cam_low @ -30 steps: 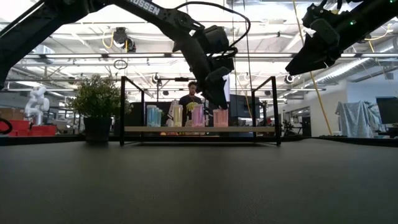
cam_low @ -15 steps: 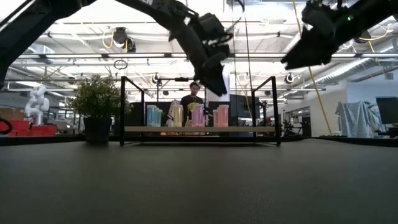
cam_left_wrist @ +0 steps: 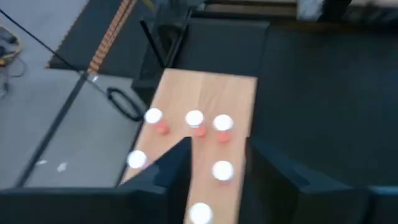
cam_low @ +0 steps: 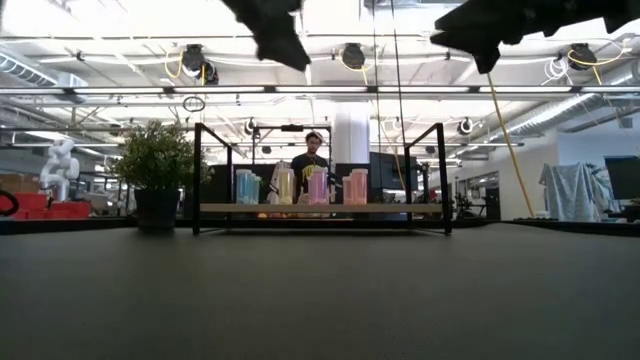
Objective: Pick and place medicine bottles onto shelf by color
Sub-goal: Return to Home Position
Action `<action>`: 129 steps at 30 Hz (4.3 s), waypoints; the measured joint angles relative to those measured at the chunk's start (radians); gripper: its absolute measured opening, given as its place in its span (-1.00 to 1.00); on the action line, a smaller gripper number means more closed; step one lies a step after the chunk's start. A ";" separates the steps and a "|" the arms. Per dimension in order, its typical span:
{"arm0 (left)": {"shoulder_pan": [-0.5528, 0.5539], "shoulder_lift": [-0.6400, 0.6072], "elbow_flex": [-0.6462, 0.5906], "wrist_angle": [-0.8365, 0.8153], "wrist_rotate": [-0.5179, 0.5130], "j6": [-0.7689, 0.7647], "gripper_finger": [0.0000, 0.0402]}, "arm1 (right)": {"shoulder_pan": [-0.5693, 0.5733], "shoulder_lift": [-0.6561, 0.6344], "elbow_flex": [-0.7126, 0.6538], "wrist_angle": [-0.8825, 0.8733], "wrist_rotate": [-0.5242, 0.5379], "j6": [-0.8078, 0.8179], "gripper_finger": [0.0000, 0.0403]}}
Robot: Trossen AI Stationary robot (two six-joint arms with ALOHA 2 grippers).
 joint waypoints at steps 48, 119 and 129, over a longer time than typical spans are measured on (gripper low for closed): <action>-0.135 -1.323 -1.640 0.999 0.191 -0.349 -0.94 | -0.079 -0.625 -0.395 0.013 -0.226 -0.030 -1.00; -0.249 -1.615 -1.639 0.841 0.294 -0.305 -0.91 | -0.079 -0.624 -0.516 0.147 -0.172 -0.084 -1.00; -0.249 -1.561 -1.639 0.800 0.229 -0.387 -0.90 | -0.079 -0.624 -0.516 0.147 -0.173 -0.084 -1.00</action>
